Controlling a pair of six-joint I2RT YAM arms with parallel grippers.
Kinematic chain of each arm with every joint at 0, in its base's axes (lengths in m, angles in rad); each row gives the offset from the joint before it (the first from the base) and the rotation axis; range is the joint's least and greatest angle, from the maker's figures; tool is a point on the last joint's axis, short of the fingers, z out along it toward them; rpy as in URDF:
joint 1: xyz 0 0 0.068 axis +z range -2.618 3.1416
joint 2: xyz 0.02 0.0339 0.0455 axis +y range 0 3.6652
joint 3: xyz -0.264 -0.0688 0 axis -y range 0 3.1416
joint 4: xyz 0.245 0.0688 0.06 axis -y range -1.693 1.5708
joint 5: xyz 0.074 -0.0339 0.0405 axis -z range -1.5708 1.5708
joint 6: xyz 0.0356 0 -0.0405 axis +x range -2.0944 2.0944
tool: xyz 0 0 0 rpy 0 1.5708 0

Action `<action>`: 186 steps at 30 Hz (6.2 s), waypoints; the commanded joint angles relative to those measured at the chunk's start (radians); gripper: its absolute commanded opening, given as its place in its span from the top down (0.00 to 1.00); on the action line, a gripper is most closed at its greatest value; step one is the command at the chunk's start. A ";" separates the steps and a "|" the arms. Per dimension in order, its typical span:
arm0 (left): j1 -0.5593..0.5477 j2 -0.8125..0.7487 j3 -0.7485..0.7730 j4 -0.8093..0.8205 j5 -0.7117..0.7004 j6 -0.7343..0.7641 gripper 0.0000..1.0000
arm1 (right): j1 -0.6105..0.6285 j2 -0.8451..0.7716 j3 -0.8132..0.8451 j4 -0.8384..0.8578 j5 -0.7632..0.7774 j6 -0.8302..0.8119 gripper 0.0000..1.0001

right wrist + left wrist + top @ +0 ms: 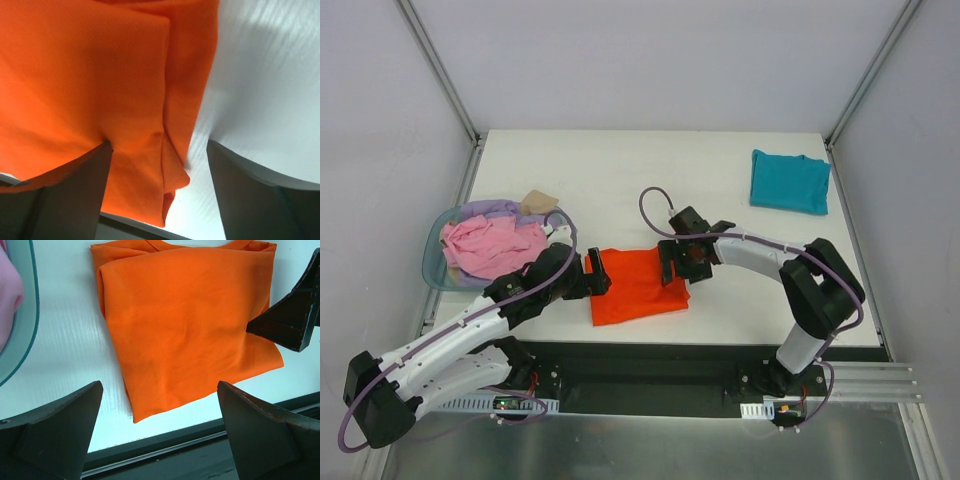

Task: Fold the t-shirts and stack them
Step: Put the neatly folded tshirt into the corner of the board with the right arm

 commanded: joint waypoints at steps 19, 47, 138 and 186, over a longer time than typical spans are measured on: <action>0.026 -0.018 -0.024 0.002 -0.029 -0.048 0.01 | 0.079 0.138 0.081 0.077 0.068 0.044 0.87; 0.082 -0.048 -0.005 -0.041 -0.132 -0.008 0.01 | -0.277 0.121 0.545 0.034 0.759 -0.656 0.99; 0.101 0.191 0.169 -0.132 -0.140 -0.037 0.01 | -0.928 0.522 1.066 -0.157 0.421 -0.463 0.03; 0.104 -0.047 0.022 0.109 0.023 0.026 0.01 | -0.440 -1.132 -0.600 0.294 0.144 -0.054 0.03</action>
